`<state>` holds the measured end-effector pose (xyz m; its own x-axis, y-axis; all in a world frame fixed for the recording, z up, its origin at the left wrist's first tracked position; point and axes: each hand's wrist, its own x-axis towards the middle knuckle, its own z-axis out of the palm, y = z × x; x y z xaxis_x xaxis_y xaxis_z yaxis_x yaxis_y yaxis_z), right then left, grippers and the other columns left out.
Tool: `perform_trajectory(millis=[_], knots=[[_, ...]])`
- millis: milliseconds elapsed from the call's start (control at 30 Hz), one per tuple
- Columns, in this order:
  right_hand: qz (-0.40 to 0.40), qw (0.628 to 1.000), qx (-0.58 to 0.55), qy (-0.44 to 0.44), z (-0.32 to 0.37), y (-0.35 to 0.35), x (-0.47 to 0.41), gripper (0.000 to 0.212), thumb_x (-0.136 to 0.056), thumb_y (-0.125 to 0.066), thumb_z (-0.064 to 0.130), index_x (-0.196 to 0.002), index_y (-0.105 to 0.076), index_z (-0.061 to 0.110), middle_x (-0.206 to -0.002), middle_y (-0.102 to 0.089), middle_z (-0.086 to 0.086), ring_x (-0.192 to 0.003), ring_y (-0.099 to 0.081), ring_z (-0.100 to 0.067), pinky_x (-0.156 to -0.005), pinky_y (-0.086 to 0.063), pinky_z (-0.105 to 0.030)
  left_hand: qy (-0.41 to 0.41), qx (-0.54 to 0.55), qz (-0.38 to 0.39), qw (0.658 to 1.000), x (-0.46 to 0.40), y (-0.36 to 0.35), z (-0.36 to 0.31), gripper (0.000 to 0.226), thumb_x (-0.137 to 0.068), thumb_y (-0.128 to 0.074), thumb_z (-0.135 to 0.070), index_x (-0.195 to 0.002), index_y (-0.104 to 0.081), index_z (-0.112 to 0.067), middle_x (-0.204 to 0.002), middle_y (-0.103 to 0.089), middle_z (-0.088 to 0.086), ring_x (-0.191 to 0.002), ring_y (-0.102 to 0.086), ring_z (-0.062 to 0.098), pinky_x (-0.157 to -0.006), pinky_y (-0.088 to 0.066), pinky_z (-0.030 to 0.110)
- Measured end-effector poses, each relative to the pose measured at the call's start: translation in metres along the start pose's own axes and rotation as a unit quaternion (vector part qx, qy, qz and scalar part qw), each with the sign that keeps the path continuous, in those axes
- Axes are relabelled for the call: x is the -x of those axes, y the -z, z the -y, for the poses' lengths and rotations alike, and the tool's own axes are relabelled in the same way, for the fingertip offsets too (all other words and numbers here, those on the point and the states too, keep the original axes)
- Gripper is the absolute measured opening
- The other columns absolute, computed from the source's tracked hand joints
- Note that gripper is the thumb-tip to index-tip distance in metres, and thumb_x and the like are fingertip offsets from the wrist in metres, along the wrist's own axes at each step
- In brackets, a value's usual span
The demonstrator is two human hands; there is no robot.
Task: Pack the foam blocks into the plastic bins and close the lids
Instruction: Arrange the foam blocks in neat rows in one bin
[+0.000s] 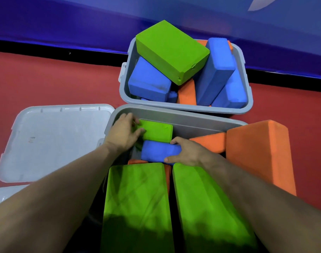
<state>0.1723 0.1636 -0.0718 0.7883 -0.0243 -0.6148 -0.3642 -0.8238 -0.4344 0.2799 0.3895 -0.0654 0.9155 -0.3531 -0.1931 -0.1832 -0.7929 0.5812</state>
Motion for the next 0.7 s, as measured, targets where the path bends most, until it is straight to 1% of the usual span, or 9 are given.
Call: perform_trajectory(millis=[67,133,167,233,300,400,467,600,700], knots=[[0.023,1.0,0.009,0.004,0.005,0.003,0.0,0.079,-0.075,-0.082,0.055,-0.138,-0.047,0.022,-0.131,-0.06,-0.001,-0.109,-0.06,-0.021,-0.093,-0.049,-0.032,0.098,0.06,0.125,0.985,0.006,0.002,0.003,0.026,-0.087,-0.078,-0.035,-0.094,-0.067,-0.013,-0.096,-0.069,0.007,-0.09,-0.064,0.023,-0.079,-0.052,0.031],[0.037,0.999,0.034,0.008,0.011,0.006,-0.004,0.078,-0.077,-0.082,0.054,-0.136,-0.046,0.019,-0.127,-0.059,-0.003,-0.104,-0.057,-0.021,-0.087,-0.048,-0.031,0.149,0.09,0.249,0.953,0.016,0.001,0.009,0.029,-0.089,-0.076,-0.038,-0.099,-0.075,-0.011,-0.099,-0.074,0.011,-0.083,-0.065,0.02,-0.075,-0.053,0.027],[0.04,0.998,0.037,0.008,0.012,0.006,-0.006,0.077,-0.076,-0.081,0.056,-0.134,-0.046,0.018,-0.127,-0.059,-0.003,-0.103,-0.057,-0.02,-0.086,-0.047,-0.031,0.16,0.091,0.287,0.94,0.021,0.001,0.011,0.032,-0.091,-0.073,-0.042,-0.104,-0.077,-0.013,-0.103,-0.073,0.009,-0.087,-0.067,0.02,-0.081,-0.055,0.028],[0.044,0.999,0.019,0.008,0.012,0.005,-0.009,0.079,-0.075,-0.08,0.06,-0.135,-0.047,0.02,-0.128,-0.058,-0.001,-0.107,-0.056,-0.02,-0.09,-0.046,-0.03,0.17,0.061,0.349,0.919,0.03,0.0,0.011,0.039,-0.096,-0.062,-0.05,-0.12,-0.073,-0.021,-0.117,-0.069,0.002,-0.109,-0.067,0.021,-0.103,-0.05,0.034],[0.053,0.999,-0.005,0.011,0.008,0.004,-0.01,0.079,-0.076,-0.08,0.06,-0.137,-0.049,0.021,-0.129,-0.058,0.002,-0.111,-0.056,-0.018,-0.093,-0.045,-0.029,0.177,0.021,0.373,0.911,0.032,0.001,0.007,0.047,-0.101,-0.051,-0.053,-0.13,-0.068,-0.02,-0.124,-0.065,0.003,-0.118,-0.062,0.022,-0.108,-0.045,0.033],[0.072,0.997,-0.024,0.024,0.004,0.002,-0.01,0.073,-0.079,-0.081,0.052,-0.138,-0.053,0.022,-0.13,-0.062,0.001,-0.109,-0.06,-0.016,-0.091,-0.046,-0.025,0.201,0.034,0.381,0.902,0.028,-0.002,0.005,0.053,-0.104,-0.044,-0.052,-0.118,-0.073,-0.01,-0.111,-0.07,0.01,-0.092,-0.064,0.02,-0.082,-0.051,0.025],[0.077,0.996,-0.029,0.029,0.004,0.001,-0.01,0.069,-0.081,-0.081,0.046,-0.139,-0.054,0.021,-0.131,-0.062,0.0,-0.106,-0.059,-0.014,-0.088,-0.045,-0.023,0.224,0.053,0.382,0.895,0.03,-0.002,0.005,0.056,-0.103,-0.043,-0.054,-0.112,-0.075,-0.009,-0.101,-0.071,0.011,-0.08,-0.063,0.018,-0.073,-0.052,0.021],[0.073,0.997,-0.011,0.026,0.005,-0.001,-0.013,0.069,-0.081,-0.081,0.047,-0.138,-0.052,0.021,-0.129,-0.062,-0.001,-0.109,-0.06,-0.018,-0.093,-0.048,-0.028,0.272,0.123,0.371,0.879,0.032,-0.007,0.018,0.071,-0.095,-0.047,-0.066,-0.114,-0.076,-0.005,-0.121,-0.07,0.023,-0.09,-0.06,0.026,-0.101,-0.051,0.039],[0.05,0.999,0.007,0.015,0.008,-0.004,-0.016,0.07,-0.078,-0.082,0.053,-0.134,-0.055,0.021,-0.125,-0.064,-0.001,-0.108,-0.062,-0.02,-0.092,-0.049,-0.03,0.295,0.171,0.352,0.872,0.033,-0.008,0.022,0.082,-0.087,-0.056,-0.073,-0.122,-0.071,-0.001,-0.125,-0.067,0.025,-0.093,-0.061,0.028,-0.104,-0.05,0.044]])
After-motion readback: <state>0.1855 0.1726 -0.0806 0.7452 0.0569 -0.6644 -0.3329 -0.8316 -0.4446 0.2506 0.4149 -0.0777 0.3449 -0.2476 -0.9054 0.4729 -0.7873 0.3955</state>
